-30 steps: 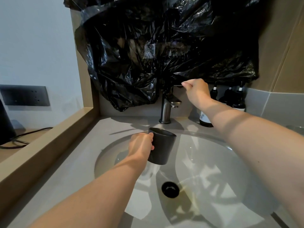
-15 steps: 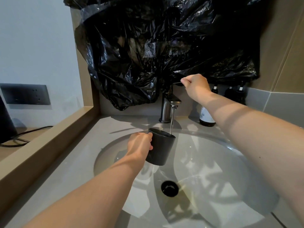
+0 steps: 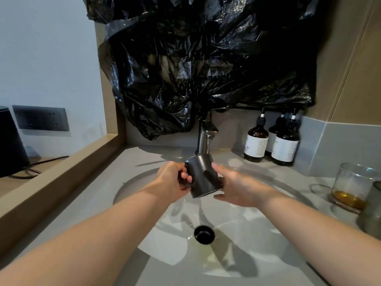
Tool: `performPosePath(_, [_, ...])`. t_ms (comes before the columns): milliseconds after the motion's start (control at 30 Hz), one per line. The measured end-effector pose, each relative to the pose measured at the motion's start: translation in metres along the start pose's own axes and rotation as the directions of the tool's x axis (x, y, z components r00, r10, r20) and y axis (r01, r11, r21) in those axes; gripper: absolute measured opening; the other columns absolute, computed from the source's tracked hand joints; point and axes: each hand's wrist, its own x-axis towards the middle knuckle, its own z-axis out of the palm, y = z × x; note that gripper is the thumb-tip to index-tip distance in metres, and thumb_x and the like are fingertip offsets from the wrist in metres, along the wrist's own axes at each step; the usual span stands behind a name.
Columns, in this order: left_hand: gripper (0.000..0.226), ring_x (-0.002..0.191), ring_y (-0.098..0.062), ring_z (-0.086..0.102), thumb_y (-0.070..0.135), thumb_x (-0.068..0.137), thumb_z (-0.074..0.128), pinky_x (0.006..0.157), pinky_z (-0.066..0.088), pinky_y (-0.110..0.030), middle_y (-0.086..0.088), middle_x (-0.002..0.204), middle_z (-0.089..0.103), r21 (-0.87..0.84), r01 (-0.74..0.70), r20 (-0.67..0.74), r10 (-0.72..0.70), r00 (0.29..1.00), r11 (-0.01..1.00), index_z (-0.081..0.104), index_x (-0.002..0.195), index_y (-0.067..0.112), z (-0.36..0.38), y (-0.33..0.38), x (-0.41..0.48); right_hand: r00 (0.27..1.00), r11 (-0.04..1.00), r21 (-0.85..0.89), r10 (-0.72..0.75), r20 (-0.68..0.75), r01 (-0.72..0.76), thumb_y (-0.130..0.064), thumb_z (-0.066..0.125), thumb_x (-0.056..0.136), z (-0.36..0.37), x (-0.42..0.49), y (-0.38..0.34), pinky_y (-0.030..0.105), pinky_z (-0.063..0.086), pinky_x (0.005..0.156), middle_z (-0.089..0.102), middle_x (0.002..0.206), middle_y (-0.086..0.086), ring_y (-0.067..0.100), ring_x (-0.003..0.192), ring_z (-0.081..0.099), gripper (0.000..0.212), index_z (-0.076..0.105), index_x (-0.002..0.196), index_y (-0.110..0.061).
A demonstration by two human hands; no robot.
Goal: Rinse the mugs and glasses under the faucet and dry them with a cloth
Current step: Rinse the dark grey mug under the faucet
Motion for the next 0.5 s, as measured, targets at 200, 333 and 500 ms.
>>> performPosePath(200, [0.036,0.050,-0.014,0.037,0.018,0.096,0.042,0.060,0.037,-0.025,0.002,0.042,0.037,0.027,0.032,0.055,-0.034,0.998,0.999,0.043,0.061,0.015,0.019,-0.001,0.000,0.988,0.996,-0.033,-0.085,-0.128,0.082,-0.023,0.076,0.077,-0.003,0.004,0.006,0.037,0.050,0.093,0.067,0.114,0.007,0.020,0.103,0.066,0.059,0.045,0.128,-0.021])
performPosePath(333, [0.030,0.053,-0.015,0.049,0.019,0.096,0.049,0.057,0.048,-0.028,-0.003,0.052,0.050,0.151,-0.071,0.048,0.064,0.997,0.986,0.051,0.067,0.011,0.027,-0.005,0.011,0.948,0.995,-0.017,-0.101,-0.302,0.100,-0.021,0.077,0.076,-0.003,0.012,0.006,0.035,0.056,0.079,0.070,0.104,0.009,0.021,0.090,0.069,0.051,0.052,0.120,-0.016])
performPosePath(500, [0.010,0.091,-0.017,0.064,0.015,0.095,0.056,0.089,0.050,-0.038,-0.004,0.091,0.070,0.429,-0.265,0.134,0.229,0.964,0.863,0.065,0.100,0.015,0.015,-0.009,0.019,0.909,0.984,0.083,-0.112,-0.402,0.158,-0.017,0.079,0.073,-0.006,0.015,0.008,0.038,0.056,0.080,0.068,0.103,0.014,0.026,0.089,0.069,0.052,0.051,0.118,-0.014])
